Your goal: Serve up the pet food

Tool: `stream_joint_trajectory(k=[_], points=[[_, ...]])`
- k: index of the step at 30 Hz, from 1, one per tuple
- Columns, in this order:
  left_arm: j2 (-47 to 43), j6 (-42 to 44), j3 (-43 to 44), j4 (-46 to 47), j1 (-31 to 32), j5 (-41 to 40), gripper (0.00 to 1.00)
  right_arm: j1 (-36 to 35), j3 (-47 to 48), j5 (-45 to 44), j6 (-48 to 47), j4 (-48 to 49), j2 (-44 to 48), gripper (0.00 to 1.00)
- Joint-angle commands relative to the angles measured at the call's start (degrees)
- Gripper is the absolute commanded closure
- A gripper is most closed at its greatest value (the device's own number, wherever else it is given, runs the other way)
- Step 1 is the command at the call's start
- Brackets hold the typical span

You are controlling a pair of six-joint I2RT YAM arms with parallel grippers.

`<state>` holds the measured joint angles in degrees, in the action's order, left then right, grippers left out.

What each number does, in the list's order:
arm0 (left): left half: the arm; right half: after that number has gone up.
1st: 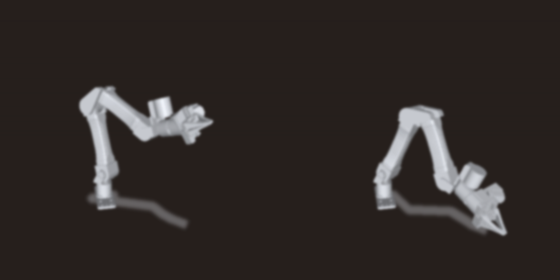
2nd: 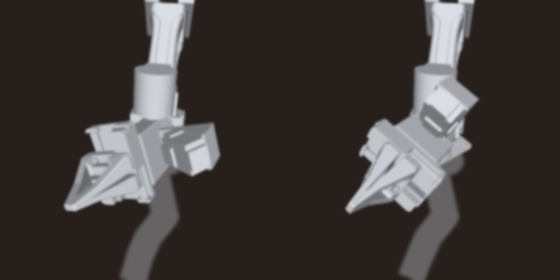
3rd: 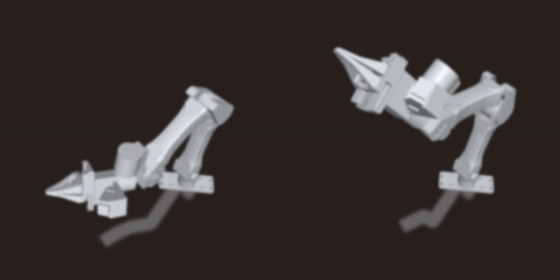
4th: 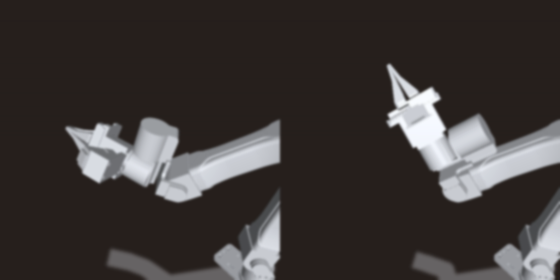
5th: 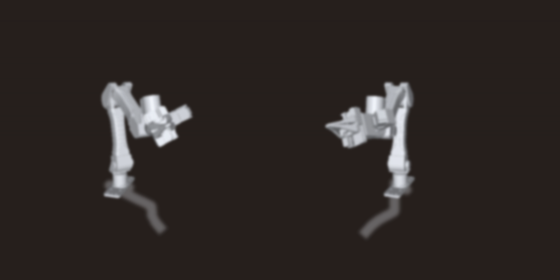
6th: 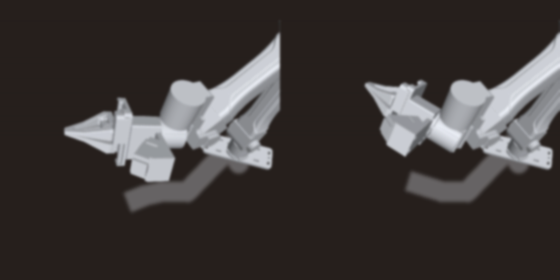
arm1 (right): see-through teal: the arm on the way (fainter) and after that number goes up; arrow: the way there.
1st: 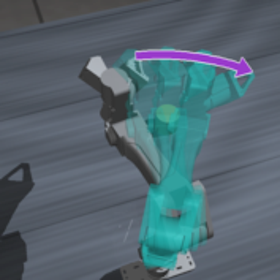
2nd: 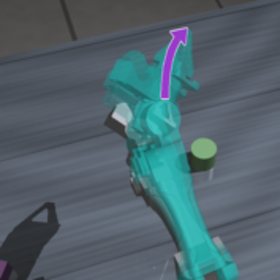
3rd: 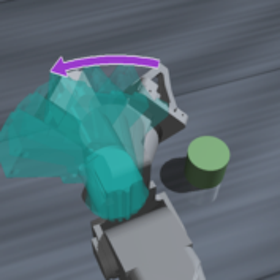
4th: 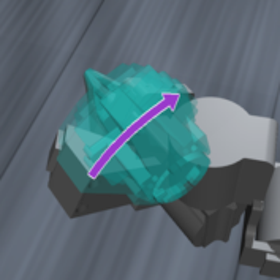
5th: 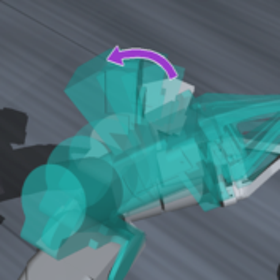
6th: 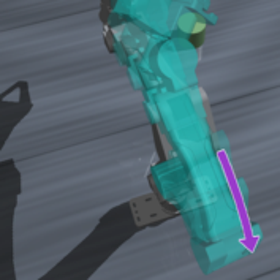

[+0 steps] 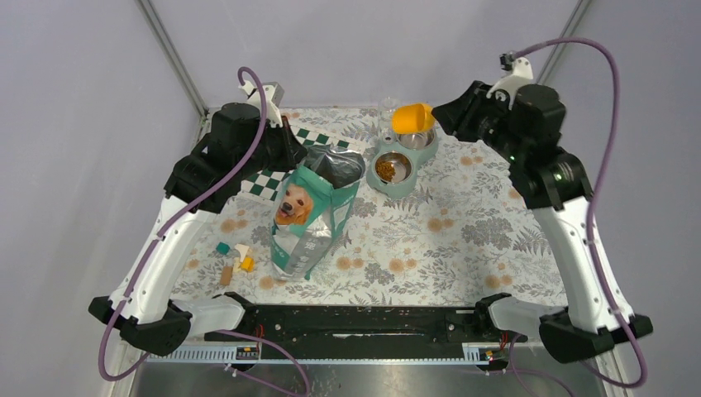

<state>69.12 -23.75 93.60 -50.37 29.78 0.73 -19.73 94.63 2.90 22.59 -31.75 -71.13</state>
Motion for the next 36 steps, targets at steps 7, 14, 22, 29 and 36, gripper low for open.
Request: stream_joint_trajectory(k=[7, 14, 22, 29, 36], points=[[1.2, -5.1, 4.6, 10.4, -0.6, 5.8, 1.0, -1.3, -2.0, 27.7, 19.1, 15.0, 6.3, 1.0], [2.6, -5.9, 6.9, 10.6, -0.6, 7.6, 1.0, -5.6, -1.3, 24.8, 14.6, 5.9, 3.9, 1.0], [3.7, -5.8, 7.9, 10.5, -0.6, 9.2, 1.0, -14.7, 5.1, 15.4, 4.7, -5.4, -6.1, 1.0], [4.2, -5.8, 7.9, 10.5, -0.6, 9.2, 1.0, -23.5, 5.5, 5.7, -0.7, -4.9, -15.0, 1.0], [5.1, -6.6, 7.0, 10.9, -0.6, 9.6, 1.0, -25.2, -4.0, 11.3, -1.2, 5.4, -19.0, 1.0]])
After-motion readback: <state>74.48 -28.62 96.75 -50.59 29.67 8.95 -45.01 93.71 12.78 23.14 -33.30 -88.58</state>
